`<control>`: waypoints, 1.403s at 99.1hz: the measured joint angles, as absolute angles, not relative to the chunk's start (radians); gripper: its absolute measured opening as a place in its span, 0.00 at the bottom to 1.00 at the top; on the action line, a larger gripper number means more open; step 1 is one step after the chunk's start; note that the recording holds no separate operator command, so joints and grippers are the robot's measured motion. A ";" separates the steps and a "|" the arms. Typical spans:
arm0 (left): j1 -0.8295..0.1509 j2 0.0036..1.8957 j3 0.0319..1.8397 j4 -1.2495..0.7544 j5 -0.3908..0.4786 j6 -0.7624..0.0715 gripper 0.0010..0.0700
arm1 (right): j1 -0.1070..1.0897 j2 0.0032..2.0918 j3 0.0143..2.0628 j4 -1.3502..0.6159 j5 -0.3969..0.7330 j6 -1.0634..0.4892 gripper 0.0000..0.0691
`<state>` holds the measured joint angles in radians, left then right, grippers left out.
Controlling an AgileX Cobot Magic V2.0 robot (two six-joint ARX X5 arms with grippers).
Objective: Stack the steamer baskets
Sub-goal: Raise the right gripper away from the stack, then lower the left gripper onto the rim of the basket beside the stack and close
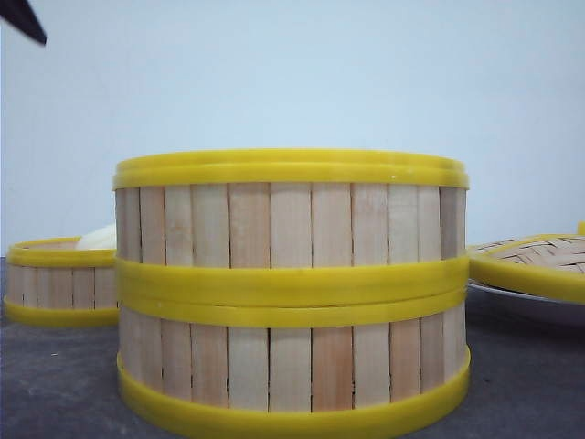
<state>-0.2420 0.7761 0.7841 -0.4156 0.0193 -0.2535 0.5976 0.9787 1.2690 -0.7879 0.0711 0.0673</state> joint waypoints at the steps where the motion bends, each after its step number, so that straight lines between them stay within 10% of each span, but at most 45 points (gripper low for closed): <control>1: -0.239 0.781 0.785 -0.416 0.017 -0.253 0.50 | 0.601 0.970 1.269 -0.792 0.076 0.070 0.53; 139: -0.057 1.610 1.110 -0.478 -0.080 -0.214 0.37 | 0.695 0.690 1.269 -0.930 0.110 0.186 0.53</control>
<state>-0.0570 1.6096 1.1099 -0.4782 -0.0795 -0.2138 0.6949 0.6899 1.2690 -0.9302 0.1097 0.1860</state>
